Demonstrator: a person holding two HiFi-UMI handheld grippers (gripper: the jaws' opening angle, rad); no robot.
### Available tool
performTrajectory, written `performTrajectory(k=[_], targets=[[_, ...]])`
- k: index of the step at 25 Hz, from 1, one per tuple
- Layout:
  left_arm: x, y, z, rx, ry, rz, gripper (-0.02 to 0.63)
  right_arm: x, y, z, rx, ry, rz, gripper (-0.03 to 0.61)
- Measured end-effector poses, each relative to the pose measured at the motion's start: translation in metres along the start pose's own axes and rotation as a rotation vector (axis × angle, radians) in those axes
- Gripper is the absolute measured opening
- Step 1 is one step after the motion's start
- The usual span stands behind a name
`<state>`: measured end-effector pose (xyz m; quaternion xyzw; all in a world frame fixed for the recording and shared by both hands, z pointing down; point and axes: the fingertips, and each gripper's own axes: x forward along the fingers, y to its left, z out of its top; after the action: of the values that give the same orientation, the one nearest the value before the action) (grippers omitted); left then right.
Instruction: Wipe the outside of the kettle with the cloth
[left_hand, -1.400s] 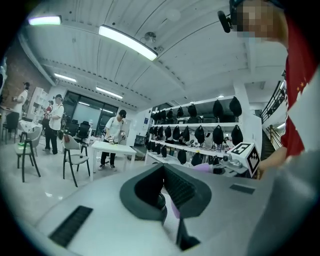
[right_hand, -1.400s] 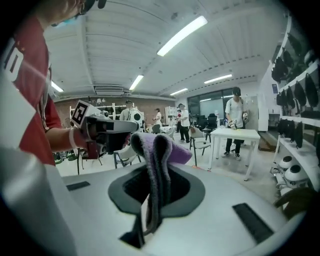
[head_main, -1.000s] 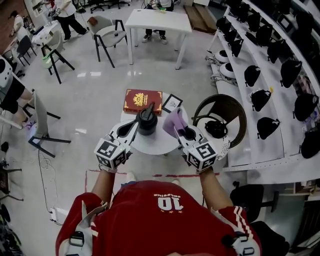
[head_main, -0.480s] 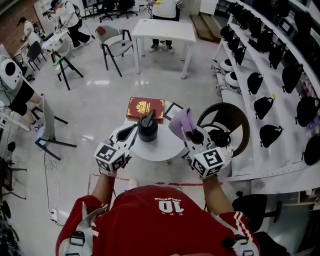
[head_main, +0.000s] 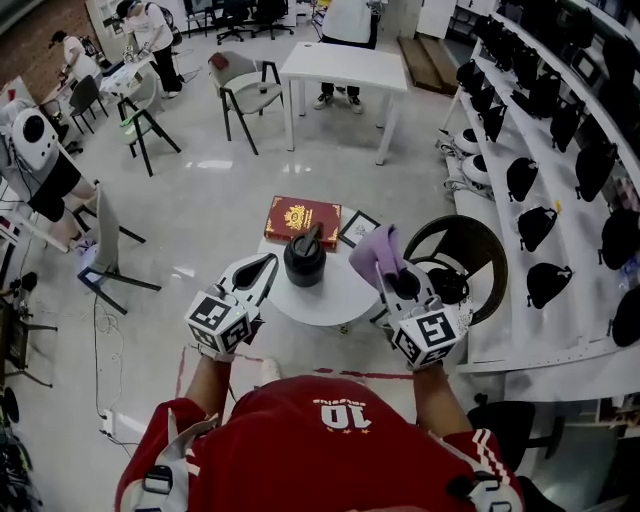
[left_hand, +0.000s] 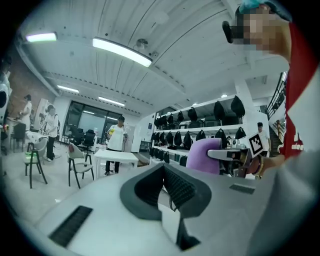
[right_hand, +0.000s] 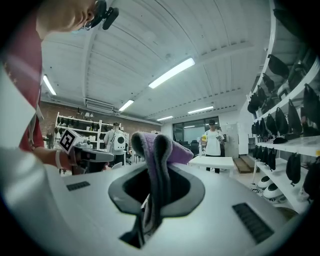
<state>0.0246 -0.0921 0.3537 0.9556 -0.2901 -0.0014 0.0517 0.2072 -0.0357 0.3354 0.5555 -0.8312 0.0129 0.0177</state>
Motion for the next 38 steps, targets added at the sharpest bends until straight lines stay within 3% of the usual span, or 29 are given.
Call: performTrajectory(k=[14, 38], targets=[[-0.011, 0.001, 0.003, 0.023, 0.002, 0.013, 0.008, 0.003, 0.005, -0.008, -0.018, 0.040, -0.003, 0.046], [-0.012, 0.000, -0.012, -0.008, 0.027, 0.019, 0.008, 0.002, 0.014, -0.023, -0.038, 0.071, -0.002, 0.046]])
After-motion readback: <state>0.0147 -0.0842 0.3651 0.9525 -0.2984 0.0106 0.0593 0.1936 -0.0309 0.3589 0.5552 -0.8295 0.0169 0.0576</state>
